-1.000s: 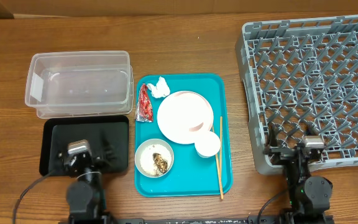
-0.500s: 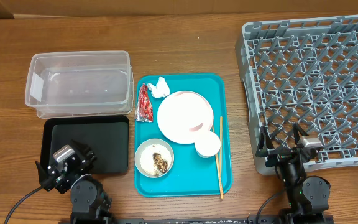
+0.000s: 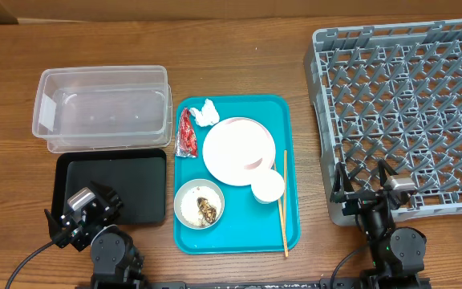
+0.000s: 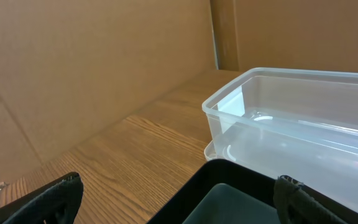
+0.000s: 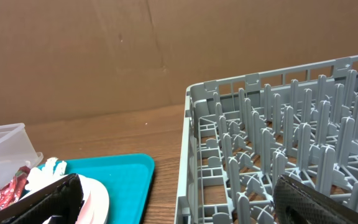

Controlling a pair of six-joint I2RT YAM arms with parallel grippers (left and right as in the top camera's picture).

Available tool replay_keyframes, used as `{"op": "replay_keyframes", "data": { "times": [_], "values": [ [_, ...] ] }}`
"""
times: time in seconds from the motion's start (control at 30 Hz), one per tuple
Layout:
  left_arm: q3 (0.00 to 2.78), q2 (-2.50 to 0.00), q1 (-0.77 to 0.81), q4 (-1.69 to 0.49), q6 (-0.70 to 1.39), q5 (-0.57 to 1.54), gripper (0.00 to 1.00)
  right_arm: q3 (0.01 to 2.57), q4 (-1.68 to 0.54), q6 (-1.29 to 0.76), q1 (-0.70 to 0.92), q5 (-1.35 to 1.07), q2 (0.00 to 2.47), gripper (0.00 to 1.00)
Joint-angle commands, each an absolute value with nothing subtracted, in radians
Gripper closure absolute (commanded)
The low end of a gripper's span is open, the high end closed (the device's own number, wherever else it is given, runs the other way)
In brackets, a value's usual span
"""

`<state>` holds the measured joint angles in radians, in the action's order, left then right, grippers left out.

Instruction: Sort waste into correct bins and load items into the dishwasher

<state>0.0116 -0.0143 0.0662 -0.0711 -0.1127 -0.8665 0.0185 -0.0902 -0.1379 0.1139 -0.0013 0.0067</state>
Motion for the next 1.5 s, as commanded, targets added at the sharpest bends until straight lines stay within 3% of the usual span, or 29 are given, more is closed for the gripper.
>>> {"op": "replay_keyframes", "data": {
  "times": [0.0,0.63,1.23,1.47],
  "values": [
    [0.005,-0.012,0.07,-0.073,-0.128,-0.891,0.0,0.008,-0.084,-0.149,0.117,-0.009,0.007,0.0],
    [0.005,-0.012,0.07,-0.073,-0.127,-0.89,0.0,0.008,-0.069,-0.151,0.117,-0.011,0.007,0.0],
    [0.005,-0.012,0.07,-0.073,-0.128,-0.89,0.0,0.008,-0.059,-0.158,0.117,-0.205,0.007,0.0],
    [0.005,-0.012,0.07,-0.073,-0.128,-0.89,0.0,0.012,-0.059,-0.29,0.117,-0.215,0.007,0.0]
  ]
}}
